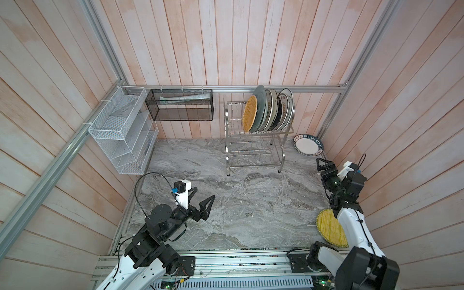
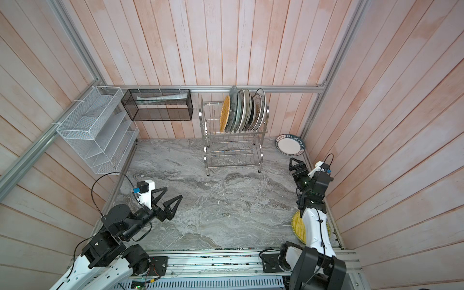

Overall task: Load plates into a dish rack
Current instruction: Pick up the plate from the top-right of the table.

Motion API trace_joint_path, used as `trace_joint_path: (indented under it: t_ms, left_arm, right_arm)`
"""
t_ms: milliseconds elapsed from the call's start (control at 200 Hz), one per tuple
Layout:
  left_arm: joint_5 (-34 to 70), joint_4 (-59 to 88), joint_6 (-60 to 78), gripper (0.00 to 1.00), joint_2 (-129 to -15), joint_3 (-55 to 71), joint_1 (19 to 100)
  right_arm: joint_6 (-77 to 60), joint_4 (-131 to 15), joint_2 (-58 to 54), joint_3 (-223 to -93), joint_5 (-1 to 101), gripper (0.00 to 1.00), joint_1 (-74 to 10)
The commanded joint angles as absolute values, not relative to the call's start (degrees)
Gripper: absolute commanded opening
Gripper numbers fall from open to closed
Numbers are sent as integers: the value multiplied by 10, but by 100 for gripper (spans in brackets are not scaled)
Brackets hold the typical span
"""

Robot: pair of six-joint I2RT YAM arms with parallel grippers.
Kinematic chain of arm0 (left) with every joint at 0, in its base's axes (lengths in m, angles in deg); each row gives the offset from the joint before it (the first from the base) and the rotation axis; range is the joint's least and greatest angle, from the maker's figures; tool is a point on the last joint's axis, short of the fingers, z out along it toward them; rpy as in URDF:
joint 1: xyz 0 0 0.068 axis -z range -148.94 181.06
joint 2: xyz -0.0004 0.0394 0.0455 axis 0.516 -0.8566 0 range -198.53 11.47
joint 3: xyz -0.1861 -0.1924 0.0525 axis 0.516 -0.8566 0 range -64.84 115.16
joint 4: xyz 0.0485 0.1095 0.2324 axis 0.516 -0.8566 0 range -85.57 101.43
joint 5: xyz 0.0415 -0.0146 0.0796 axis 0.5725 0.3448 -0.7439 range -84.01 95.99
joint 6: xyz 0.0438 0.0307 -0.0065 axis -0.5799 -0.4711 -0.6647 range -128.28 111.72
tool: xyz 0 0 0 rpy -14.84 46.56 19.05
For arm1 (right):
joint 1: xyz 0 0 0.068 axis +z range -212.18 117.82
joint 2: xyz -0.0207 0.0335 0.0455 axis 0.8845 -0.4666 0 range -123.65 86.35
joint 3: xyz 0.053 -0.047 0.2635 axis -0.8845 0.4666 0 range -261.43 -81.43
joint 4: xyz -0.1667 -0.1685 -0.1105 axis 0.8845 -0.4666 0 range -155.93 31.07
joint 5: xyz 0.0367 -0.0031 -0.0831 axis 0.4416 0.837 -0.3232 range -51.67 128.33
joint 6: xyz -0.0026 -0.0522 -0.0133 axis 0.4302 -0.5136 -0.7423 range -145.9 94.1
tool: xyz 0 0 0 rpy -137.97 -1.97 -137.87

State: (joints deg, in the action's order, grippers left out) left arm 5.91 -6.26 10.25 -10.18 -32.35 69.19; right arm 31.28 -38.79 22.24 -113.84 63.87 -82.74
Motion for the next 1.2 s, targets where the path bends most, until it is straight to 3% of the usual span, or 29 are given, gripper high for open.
trace_joint_path:
  t_ms: [0, 240, 495, 730, 920, 1195]
  left_arm:
    - [44, -89, 121, 100, -88, -328, 690]
    - [22, -108, 145, 100, -17, -349, 692]
    - [8, -120, 129, 100, -38, -342, 690]
    - [5, -116, 128, 100, -47, -345, 689]
    - [8, -111, 130, 100, -60, -346, 687]
    - [11, -107, 129, 100, -72, -345, 686]
  right_arm:
    - [371, -251, 151, -1137, 622, 94, -838]
    - [393, -187, -42, -1215, 618, 92, -849]
    - [435, -162, -235, -1334, 674, 86, -871]
    - [439, -215, -331, -1447, 679, 84, -873]
    - [464, -233, -409, -1527, 701, 70, -880]
    - [435, -334, -454, -1618, 692, 64, -877]
